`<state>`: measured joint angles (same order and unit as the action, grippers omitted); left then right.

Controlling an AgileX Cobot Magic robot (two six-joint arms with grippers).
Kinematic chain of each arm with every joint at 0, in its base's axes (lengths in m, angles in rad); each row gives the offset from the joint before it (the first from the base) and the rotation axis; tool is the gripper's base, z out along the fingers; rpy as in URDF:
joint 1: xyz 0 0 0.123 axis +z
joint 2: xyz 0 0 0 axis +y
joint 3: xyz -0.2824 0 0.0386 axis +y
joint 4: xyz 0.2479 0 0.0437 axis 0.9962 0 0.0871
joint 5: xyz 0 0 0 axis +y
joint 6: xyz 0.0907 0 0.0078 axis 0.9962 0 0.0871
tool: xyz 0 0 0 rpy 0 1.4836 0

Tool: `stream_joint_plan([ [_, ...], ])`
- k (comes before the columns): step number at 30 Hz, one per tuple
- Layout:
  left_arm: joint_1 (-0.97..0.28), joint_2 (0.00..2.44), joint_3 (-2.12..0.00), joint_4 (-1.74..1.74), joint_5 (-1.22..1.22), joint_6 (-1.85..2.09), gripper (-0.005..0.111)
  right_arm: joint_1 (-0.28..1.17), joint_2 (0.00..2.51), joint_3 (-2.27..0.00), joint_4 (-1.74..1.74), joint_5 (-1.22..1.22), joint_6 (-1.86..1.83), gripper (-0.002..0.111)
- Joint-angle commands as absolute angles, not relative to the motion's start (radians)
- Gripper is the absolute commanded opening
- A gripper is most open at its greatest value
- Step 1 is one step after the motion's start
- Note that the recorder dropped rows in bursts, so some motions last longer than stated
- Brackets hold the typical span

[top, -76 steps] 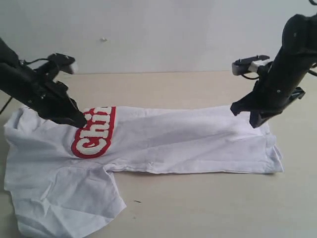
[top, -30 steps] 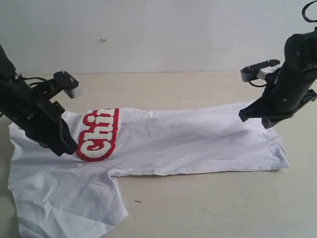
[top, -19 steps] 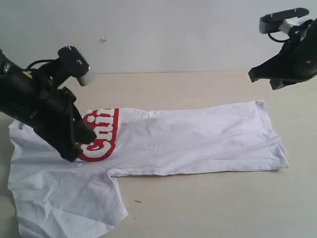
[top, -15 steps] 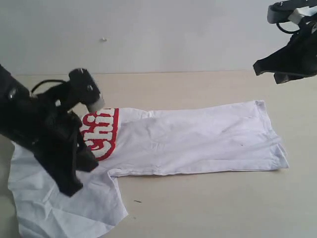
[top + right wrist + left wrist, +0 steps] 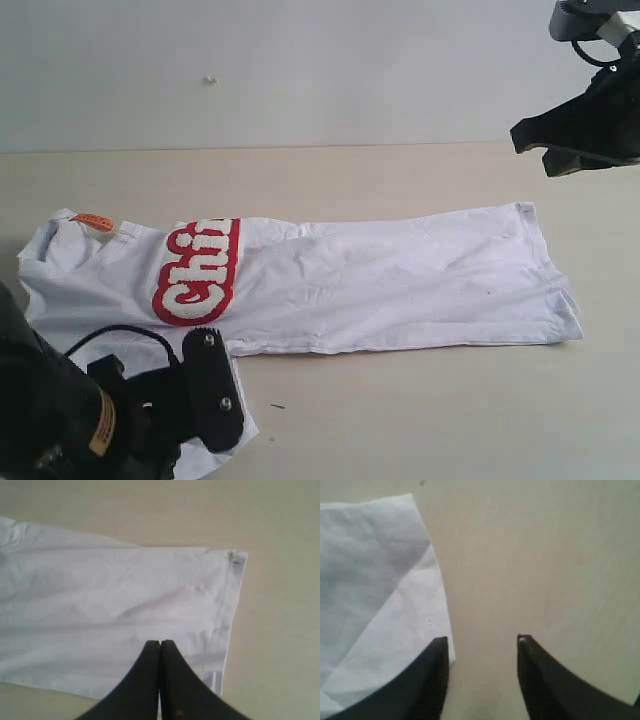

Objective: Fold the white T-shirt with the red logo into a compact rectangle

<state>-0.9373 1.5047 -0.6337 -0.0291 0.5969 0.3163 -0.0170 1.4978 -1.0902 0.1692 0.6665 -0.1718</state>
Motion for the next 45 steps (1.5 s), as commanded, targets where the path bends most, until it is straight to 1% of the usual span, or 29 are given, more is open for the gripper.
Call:
stream_joint_plan([
  [1,-0.970,1.553,-0.620,0.092,0.537,0.182,0.060,-0.023,1.488,-1.086,0.181,0.650,-0.183,0.000],
  [9,-0.970,1.625,-0.620,0.359,0.492,-0.061,0.060,-0.023,1.488,-1.086,0.183,0.631,-0.183,0.000],
  [12,-0.970,1.645,-0.620,0.402,0.506,-0.097,0.057,-0.023,1.488,-1.086,0.183,0.629,-0.183,0.000],
  [14,-0.970,1.653,-0.620,0.402,0.522,-0.097,0.050,-0.023,1.488,-1.086,0.183,0.629,-0.183,0.000],
  [15,-0.970,1.653,-0.620,0.402,0.538,-0.094,0.043,-0.023,1.488,-1.086,0.183,0.629,-0.183,0.000],
  [20,-0.970,1.653,-0.620,0.397,0.599,-0.079,0.004,-0.023,1.488,-1.086,0.185,0.629,-0.183,0.000],
  [21,-0.970,1.653,-0.625,0.397,0.610,-0.069,0.000,-0.023,1.488,-1.086,0.185,0.629,-0.183,0.000],
  [23,-0.970,1.653,-0.645,0.379,0.646,-0.057,0.000,-0.023,1.488,-1.086,0.185,0.629,-0.183,0.000],
  [30,-0.970,1.650,-0.755,0.387,0.890,0.050,0.000,-0.023,1.488,-1.086,0.187,0.629,-0.183,0.000],
  [38,-0.967,1.571,-0.826,0.442,0.894,0.162,0.000,-0.023,1.488,-1.086,0.187,0.626,-0.185,0.000],
  [42,-0.962,1.507,-0.858,0.560,0.891,0.212,0.000,-0.023,1.488,-1.086,0.187,0.618,-0.190,0.000],
  [45,-0.929,1.488,-0.864,0.698,0.868,0.240,0.000,-0.023,1.488,-1.086,0.187,0.612,-0.199,0.000],
])
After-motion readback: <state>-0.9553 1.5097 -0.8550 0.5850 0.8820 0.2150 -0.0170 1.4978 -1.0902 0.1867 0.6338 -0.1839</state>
